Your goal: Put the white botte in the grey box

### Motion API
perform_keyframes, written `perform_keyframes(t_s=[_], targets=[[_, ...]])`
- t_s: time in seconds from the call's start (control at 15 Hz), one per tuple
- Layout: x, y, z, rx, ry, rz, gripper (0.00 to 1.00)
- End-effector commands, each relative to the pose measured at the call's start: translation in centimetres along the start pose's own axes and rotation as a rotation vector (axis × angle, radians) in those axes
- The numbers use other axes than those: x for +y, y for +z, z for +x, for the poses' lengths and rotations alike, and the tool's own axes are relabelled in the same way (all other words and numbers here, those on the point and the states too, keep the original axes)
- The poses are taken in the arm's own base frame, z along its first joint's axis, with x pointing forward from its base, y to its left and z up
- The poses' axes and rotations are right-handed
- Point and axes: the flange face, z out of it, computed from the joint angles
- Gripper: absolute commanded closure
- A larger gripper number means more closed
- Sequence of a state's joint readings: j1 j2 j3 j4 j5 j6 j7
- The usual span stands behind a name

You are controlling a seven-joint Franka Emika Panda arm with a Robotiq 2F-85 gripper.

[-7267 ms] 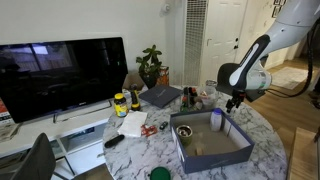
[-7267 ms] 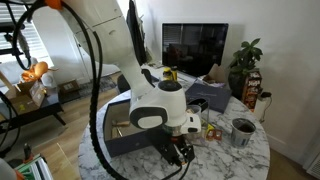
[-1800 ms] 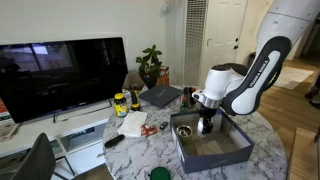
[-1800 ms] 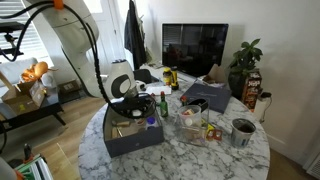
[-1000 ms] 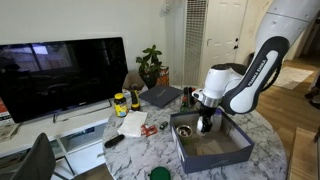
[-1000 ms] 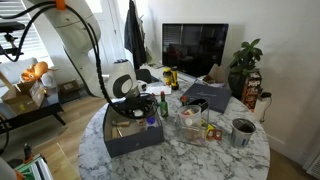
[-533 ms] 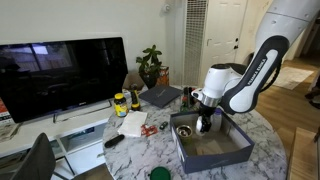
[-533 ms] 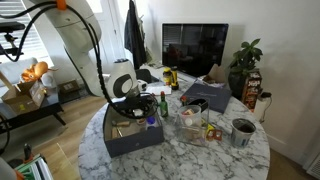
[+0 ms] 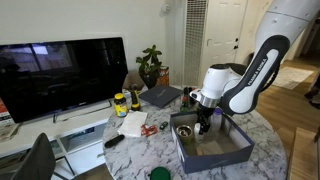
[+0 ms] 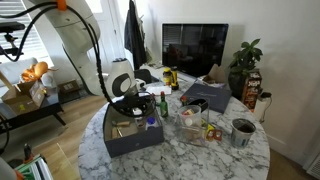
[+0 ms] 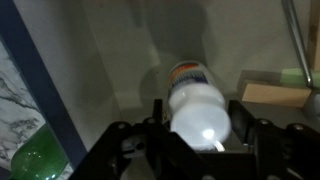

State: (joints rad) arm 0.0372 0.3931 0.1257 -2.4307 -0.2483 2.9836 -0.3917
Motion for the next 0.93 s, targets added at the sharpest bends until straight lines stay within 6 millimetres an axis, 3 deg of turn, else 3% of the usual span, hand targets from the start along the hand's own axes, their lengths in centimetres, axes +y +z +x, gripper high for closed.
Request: perform_keyframes(t_s=[0.0, 0.2, 0.47, 0.6, 0.8, 0.87], targets=[[0.1, 0.2, 0.0, 0.005, 0.002, 0.010, 0.01], [-0.3, -1.2, 0.1, 0.025, 0.002, 0.002, 0.00], [-3.6, -6.3, -0.6, 0.179, -0.076, -0.011, 0.00], [-4.8, -7.0, 0.9, 0.271, -0.134, -0.019, 0.00], [-4.9, -8.2, 3.4, 0.427, -0.227, -0.039, 0.00], [-5.4, -8.2, 3.1, 0.357, -0.187, -0.036, 0.00]])
